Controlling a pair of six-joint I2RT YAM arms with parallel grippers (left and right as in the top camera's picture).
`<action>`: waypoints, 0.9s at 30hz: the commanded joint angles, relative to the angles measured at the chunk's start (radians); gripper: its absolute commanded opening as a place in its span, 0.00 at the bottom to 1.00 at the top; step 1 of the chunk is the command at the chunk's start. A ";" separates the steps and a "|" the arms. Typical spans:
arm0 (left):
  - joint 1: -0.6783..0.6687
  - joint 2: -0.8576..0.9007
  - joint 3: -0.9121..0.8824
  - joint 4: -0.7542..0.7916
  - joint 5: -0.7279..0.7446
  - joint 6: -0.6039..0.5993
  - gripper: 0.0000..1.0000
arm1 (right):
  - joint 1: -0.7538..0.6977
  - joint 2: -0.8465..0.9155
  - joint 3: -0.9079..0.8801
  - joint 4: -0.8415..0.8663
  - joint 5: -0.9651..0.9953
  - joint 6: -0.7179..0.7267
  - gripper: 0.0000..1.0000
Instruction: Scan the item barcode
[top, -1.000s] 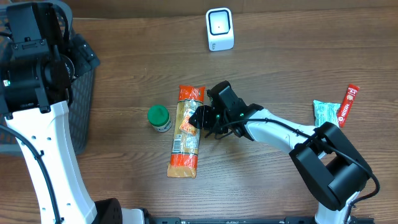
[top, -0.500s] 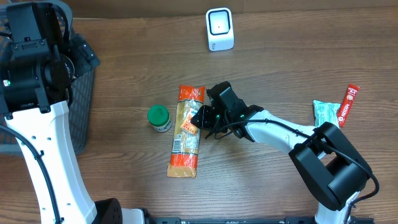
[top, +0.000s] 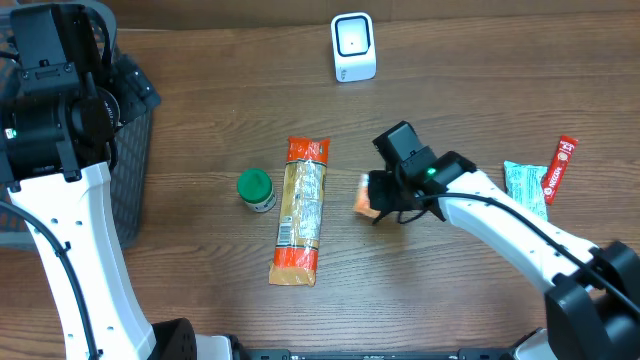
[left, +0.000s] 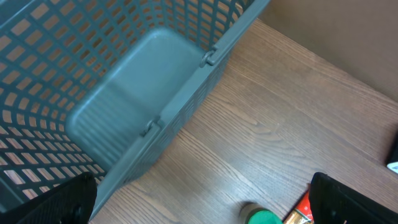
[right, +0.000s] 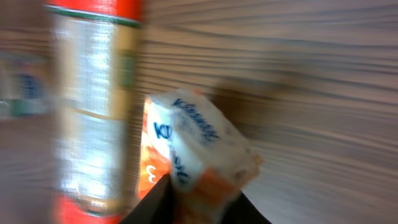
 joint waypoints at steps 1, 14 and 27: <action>0.004 0.007 0.011 0.001 -0.013 0.009 1.00 | -0.003 -0.017 0.044 -0.129 0.286 -0.134 0.26; 0.004 0.007 0.011 0.001 -0.013 0.009 1.00 | 0.002 0.095 0.044 -0.292 0.577 -0.167 0.25; 0.004 0.007 0.011 0.001 -0.013 0.009 1.00 | 0.041 0.159 0.044 -0.305 0.698 -0.167 0.31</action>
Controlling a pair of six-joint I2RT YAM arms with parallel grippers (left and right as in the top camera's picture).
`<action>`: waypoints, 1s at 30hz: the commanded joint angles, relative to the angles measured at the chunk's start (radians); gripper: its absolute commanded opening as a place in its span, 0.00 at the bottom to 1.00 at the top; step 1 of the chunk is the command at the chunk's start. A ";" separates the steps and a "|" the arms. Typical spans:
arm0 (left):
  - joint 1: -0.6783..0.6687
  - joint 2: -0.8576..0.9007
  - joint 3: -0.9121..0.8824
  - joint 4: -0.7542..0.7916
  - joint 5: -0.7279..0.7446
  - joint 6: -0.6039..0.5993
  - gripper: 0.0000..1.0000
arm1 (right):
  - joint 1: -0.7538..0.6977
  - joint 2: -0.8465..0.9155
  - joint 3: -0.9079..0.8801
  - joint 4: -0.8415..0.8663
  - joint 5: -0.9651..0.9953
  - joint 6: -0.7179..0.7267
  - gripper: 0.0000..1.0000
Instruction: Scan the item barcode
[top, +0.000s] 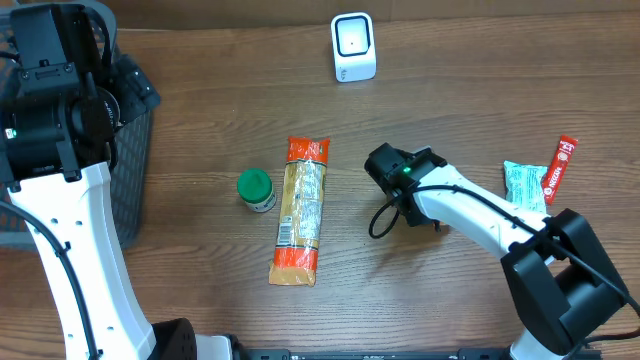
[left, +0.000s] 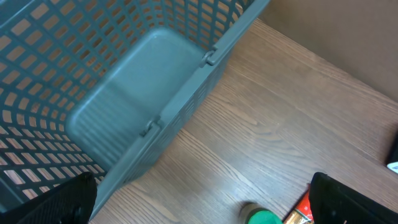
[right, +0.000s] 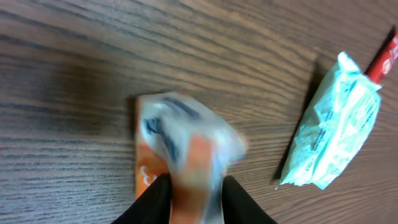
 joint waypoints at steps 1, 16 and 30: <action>0.004 0.007 0.011 0.001 -0.013 0.008 1.00 | 0.005 0.003 0.019 0.004 0.031 -0.001 0.32; 0.004 0.007 0.011 0.001 -0.013 0.008 1.00 | -0.035 0.003 0.037 0.047 -0.086 0.049 0.42; 0.004 0.007 0.011 0.001 -0.013 0.008 1.00 | -0.210 0.003 0.098 0.010 -0.466 -0.027 0.13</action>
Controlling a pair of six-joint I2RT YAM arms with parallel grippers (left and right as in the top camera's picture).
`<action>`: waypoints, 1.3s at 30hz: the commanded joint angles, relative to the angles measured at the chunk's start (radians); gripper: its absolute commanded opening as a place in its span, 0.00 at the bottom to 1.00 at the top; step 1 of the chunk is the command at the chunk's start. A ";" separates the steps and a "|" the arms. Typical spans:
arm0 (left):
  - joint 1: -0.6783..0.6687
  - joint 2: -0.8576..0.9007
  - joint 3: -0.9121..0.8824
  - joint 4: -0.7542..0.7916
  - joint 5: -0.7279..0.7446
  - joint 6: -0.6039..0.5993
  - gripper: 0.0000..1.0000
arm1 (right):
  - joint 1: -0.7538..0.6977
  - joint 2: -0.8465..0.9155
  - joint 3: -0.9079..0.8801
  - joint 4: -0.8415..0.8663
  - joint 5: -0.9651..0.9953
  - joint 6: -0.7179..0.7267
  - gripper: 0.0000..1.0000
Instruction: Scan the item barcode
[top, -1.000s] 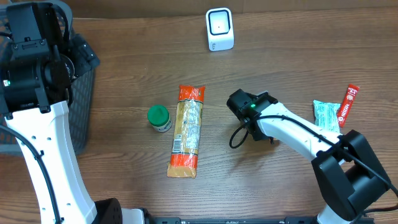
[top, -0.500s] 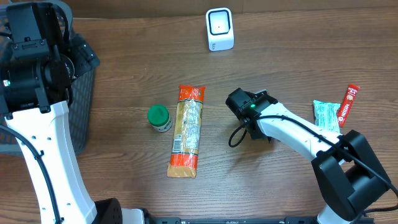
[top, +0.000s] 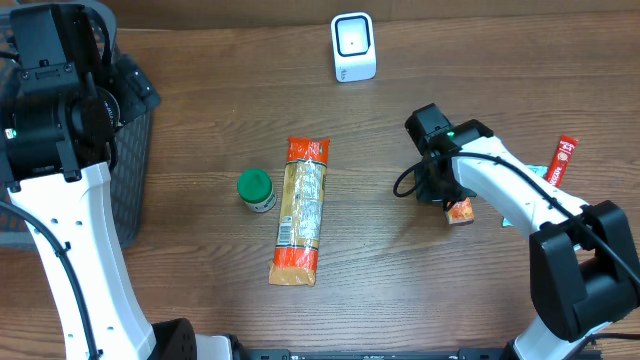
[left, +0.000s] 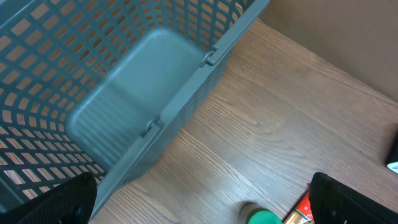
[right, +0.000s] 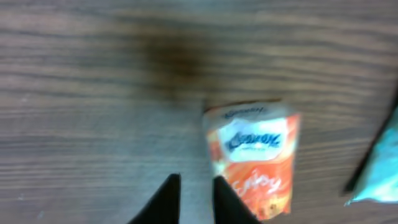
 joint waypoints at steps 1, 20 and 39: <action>0.004 0.007 0.011 0.001 -0.013 0.009 1.00 | 0.006 0.003 0.014 -0.003 -0.058 -0.006 0.09; 0.004 0.007 0.011 0.001 -0.013 0.009 1.00 | 0.006 0.003 0.004 -0.073 0.116 0.083 0.04; 0.004 0.007 0.011 0.001 -0.013 0.009 1.00 | 0.008 0.005 -0.085 0.013 0.104 0.085 0.04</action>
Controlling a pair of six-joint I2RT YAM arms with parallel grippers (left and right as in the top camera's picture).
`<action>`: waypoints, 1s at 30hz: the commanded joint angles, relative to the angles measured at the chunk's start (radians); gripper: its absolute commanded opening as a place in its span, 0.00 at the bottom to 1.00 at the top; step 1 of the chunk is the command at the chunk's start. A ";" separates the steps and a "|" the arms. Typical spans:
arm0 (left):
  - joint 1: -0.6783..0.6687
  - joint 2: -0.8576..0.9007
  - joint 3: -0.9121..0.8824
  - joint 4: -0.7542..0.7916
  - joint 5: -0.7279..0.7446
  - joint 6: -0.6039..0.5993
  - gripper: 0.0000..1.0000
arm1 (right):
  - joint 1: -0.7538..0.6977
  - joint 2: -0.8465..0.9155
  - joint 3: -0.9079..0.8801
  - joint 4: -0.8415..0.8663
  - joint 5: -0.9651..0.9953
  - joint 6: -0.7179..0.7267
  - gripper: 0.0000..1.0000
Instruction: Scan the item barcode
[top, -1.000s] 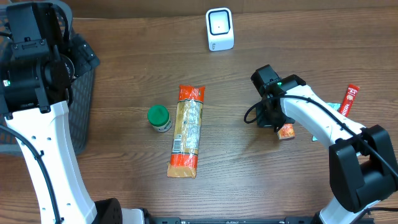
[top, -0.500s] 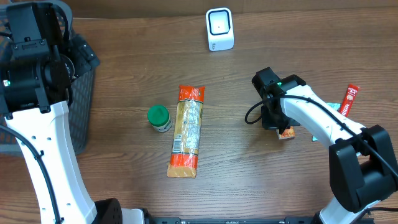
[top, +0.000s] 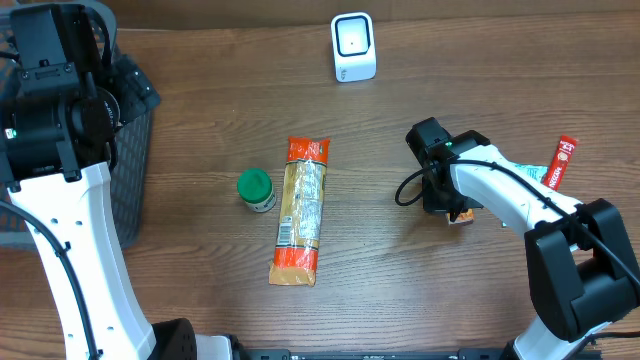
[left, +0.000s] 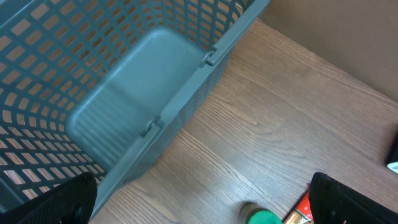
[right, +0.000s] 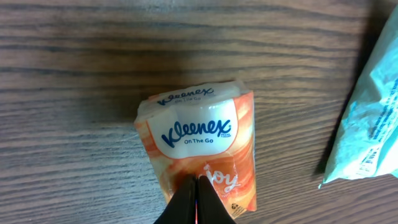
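The orange Kleenex tissue pack (right: 198, 138) lies flat on the wooden table, logo up, just left of a teal packet (right: 367, 118). My right gripper (right: 197, 198) is shut, its two fingertips pressed together over the pack's near end; whether they pinch the wrapper is not visible. From overhead, the right gripper (top: 441, 193) covers most of the pack (top: 461, 215). The white barcode scanner (top: 353, 47) stands at the table's far middle. My left gripper (left: 202, 208) hangs open beside the basket, holding nothing.
A grey mesh basket (left: 93, 93) stands at the left edge. A green-capped jar (top: 255, 188) and a long pasta packet (top: 301, 210) lie mid-table. A teal packet (top: 522, 181) and a red stick sachet (top: 561, 166) lie at the right.
My right gripper's fingers were slightly apart with the tissue pack off to their right; now they are shut together over the pack's near end. The left arm has not moved.
My right gripper held the tissue pack beside the pasta packet. Then it held it further right, near the teal packet. Then the pack lay on the table with the fingers apart beside it. Now the fingers are shut over the lying pack.
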 joint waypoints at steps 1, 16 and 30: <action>0.004 0.007 0.011 0.001 -0.013 0.009 1.00 | 0.008 0.004 -0.005 0.003 -0.037 0.008 0.04; 0.004 0.007 0.011 0.001 -0.013 0.009 1.00 | 0.037 0.004 -0.005 0.042 -0.130 0.008 0.04; 0.004 0.007 0.011 0.001 -0.013 0.009 0.99 | 0.089 0.004 -0.005 0.068 -0.130 0.028 0.04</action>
